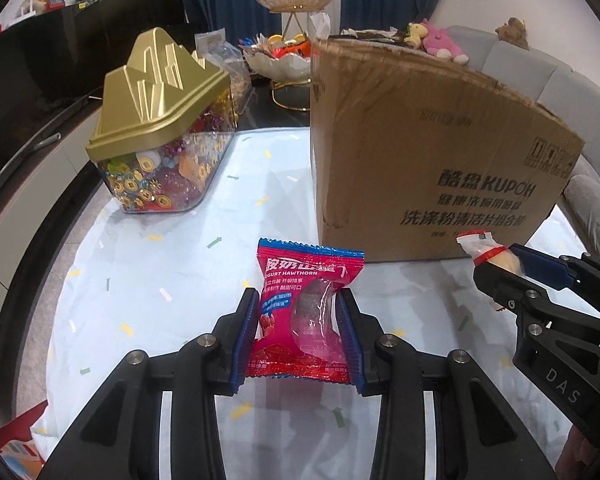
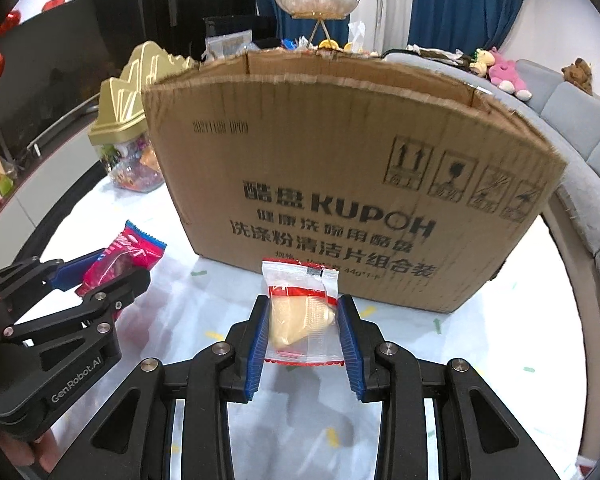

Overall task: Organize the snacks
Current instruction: 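Lift the red bag and pastry pack up over the cardboard box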

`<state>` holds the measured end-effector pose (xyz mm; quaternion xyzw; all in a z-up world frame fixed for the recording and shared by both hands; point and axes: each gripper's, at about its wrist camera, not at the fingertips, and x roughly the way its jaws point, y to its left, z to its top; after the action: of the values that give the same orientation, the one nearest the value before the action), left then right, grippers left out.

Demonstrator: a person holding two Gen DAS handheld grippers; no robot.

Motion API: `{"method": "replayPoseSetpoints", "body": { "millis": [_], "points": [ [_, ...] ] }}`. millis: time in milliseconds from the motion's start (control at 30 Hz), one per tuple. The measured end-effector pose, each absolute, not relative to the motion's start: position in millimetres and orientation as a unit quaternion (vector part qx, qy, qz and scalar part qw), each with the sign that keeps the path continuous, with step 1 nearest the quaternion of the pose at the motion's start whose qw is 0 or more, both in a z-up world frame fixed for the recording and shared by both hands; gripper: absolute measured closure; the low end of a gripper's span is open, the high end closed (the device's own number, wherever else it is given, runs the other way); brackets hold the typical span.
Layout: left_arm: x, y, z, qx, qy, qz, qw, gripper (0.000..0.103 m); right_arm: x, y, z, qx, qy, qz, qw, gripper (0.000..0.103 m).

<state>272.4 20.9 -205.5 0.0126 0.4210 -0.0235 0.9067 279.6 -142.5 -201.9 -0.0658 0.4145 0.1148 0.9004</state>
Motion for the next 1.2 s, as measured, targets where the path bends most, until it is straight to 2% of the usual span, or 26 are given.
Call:
{"method": "replayPoseSetpoints", "body": {
  "millis": [1200],
  "points": [
    [237,-13,-92,0.021,0.339,-0.021,0.941,0.064,240,-161,-90,-0.041,0.310,0.092,0.945,0.068]
  ]
}}
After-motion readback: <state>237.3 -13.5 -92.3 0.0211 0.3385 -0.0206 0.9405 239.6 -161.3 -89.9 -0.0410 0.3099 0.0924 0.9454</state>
